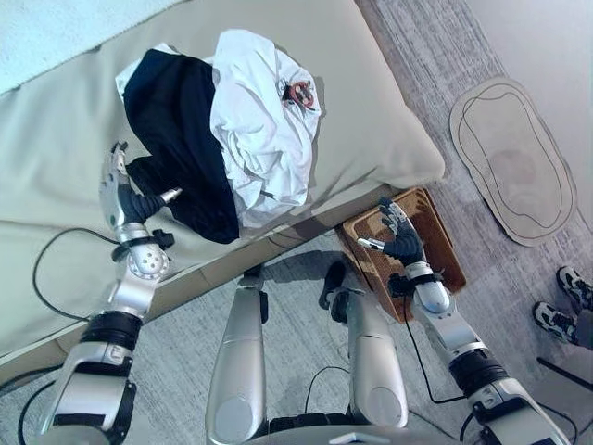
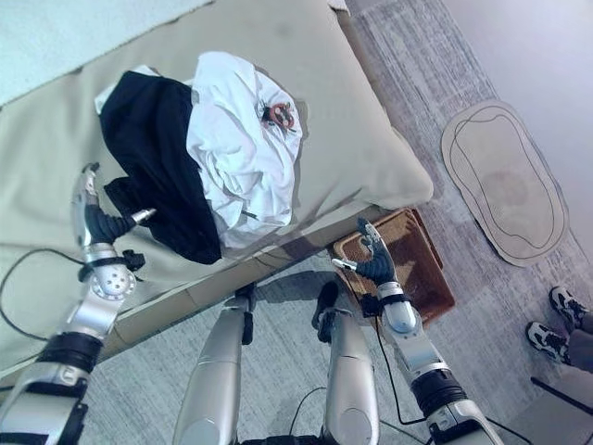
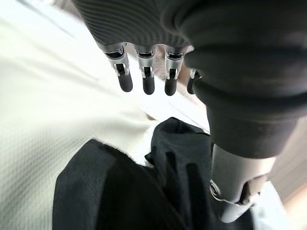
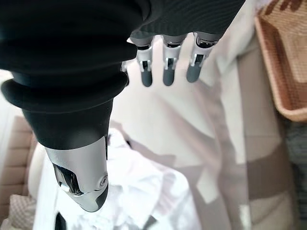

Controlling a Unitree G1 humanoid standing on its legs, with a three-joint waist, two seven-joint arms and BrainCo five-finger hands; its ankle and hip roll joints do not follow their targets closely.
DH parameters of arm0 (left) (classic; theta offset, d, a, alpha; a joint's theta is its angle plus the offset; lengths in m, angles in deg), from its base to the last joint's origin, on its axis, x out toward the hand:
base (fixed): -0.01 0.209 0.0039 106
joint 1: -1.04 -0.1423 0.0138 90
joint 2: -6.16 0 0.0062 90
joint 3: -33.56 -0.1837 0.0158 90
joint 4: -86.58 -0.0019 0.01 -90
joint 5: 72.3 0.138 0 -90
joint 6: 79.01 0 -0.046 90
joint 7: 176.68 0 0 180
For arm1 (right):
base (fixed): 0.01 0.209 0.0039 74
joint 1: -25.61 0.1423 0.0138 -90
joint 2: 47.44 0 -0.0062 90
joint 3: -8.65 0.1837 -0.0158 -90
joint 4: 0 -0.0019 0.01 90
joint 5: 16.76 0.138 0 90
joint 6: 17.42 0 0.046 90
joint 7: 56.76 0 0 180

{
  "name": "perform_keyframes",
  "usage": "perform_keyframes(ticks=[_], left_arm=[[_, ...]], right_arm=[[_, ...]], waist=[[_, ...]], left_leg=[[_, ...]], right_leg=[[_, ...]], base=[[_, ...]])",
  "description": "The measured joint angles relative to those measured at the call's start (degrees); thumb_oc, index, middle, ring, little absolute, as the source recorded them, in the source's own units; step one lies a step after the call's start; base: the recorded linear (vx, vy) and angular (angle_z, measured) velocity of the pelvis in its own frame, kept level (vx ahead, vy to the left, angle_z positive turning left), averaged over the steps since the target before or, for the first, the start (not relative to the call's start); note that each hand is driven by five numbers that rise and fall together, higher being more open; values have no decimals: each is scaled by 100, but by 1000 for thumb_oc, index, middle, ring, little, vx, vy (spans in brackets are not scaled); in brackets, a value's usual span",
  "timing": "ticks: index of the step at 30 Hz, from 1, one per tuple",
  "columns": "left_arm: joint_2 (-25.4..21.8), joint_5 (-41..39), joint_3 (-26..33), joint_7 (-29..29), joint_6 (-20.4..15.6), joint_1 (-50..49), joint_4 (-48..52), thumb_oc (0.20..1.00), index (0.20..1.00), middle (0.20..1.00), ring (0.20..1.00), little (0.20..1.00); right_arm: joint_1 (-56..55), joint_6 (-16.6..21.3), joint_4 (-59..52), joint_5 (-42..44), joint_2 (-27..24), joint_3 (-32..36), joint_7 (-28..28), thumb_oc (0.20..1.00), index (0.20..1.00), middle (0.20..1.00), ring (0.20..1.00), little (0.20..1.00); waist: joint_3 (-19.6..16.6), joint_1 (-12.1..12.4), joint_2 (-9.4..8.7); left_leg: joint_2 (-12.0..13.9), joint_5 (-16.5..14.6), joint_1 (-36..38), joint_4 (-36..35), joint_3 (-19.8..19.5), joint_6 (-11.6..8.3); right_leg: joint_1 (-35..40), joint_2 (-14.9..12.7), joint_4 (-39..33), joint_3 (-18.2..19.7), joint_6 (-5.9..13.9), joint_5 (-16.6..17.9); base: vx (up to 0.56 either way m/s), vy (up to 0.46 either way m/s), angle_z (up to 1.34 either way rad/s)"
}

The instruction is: Pick up clothes into the bucket

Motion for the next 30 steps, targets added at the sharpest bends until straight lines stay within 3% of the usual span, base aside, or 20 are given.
perform_keyframes(ticks=[9,19,23,24,25,30], left_arm=[[-229,122,-84,-86,230,535,-452,1000,1000,1000,1000,1000],[-360,822,-574,-102,222,639,-393,1000,1000,1000,1000,1000],[-372,973,-839,-81,269,947,-818,1000,1000,1000,1000,1000],[-365,973,-956,-20,340,1114,-1038,485,485,485,485,485],[-354,973,-999,64,392,1273,-1233,200,200,200,200,200],[-469,971,-1030,204,615,1593,-1389,200,200,200,200,200]], right_arm=[[-241,108,-245,104,-178,14,-120,1000,1000,1000,1000,1000],[-275,222,-363,170,-238,42,-128,1000,1000,1000,1000,1000],[-269,237,-404,170,-239,49,-128,1000,1000,1000,1000,1000],[-261,259,-407,167,-237,51,-131,1000,1000,1000,1000,1000],[-261,264,-414,167,-238,53,-132,1000,1000,1000,1000,1000],[-265,263,-423,167,-236,49,-237,1000,1000,1000,1000,1000]], waist=[[18,-419,-83],[4,-467,-105],[3,-479,-106],[2,-472,-108],[-2,-480,-115],[-48,-472,-157]], left_leg=[[19,-158,-680,477,12,7],[61,-231,-900,680,76,29],[67,-259,-926,753,99,8],[63,-260,-927,774,113,8],[60,-264,-927,779,128,12],[48,-364,-931,827,140,57]], right_leg=[[-679,16,318,169,2,-77],[-939,64,515,280,-16,-137],[-940,67,514,295,-14,-134],[-940,64,512,311,-12,-133],[-940,60,509,324,-9,-130],[-946,36,556,349,0,-152]], base=[[5,19,-6],[-13,12,-3],[-7,3,-1],[0,0,0],[-33,3,-3],[-54,4,-1]])
